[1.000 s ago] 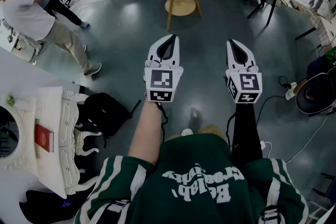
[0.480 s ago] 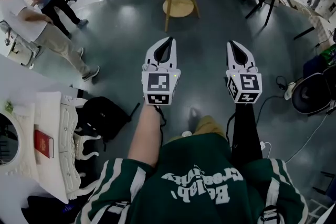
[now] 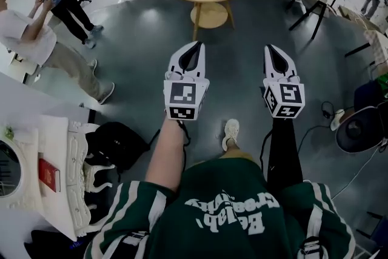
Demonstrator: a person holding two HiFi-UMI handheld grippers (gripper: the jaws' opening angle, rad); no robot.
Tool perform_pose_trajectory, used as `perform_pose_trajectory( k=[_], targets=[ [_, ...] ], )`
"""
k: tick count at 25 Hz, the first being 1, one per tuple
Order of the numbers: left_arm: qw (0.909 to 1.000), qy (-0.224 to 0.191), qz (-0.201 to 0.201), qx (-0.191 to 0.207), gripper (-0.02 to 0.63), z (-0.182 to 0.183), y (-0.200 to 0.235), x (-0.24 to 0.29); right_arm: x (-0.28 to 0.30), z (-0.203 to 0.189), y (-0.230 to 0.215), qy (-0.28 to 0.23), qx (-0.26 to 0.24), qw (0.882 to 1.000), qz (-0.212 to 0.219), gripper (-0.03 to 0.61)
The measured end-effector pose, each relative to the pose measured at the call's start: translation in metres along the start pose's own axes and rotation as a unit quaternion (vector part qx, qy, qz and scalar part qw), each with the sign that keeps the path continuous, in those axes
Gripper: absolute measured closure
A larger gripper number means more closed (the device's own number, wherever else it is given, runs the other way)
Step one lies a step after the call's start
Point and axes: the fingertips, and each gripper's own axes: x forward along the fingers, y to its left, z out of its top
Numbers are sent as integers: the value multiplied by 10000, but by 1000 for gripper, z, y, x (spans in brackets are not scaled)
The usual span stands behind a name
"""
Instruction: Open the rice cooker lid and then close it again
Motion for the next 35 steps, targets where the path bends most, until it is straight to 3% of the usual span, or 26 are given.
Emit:
perform_pose_trajectory(
  k=[17, 25, 35],
  targets=[
    [9998, 52, 108, 141, 617, 2, 52, 278, 250, -13, -144, -41, 3, 9996, 285, 572],
    [9994, 166, 159, 240, 617, -5, 69, 340, 307, -19, -184, -78, 71, 9996, 262, 572],
    [9997, 32, 193, 130, 617, -14, 116, 423, 395, -24, -202, -121, -99, 9995, 279, 571]
  ],
)
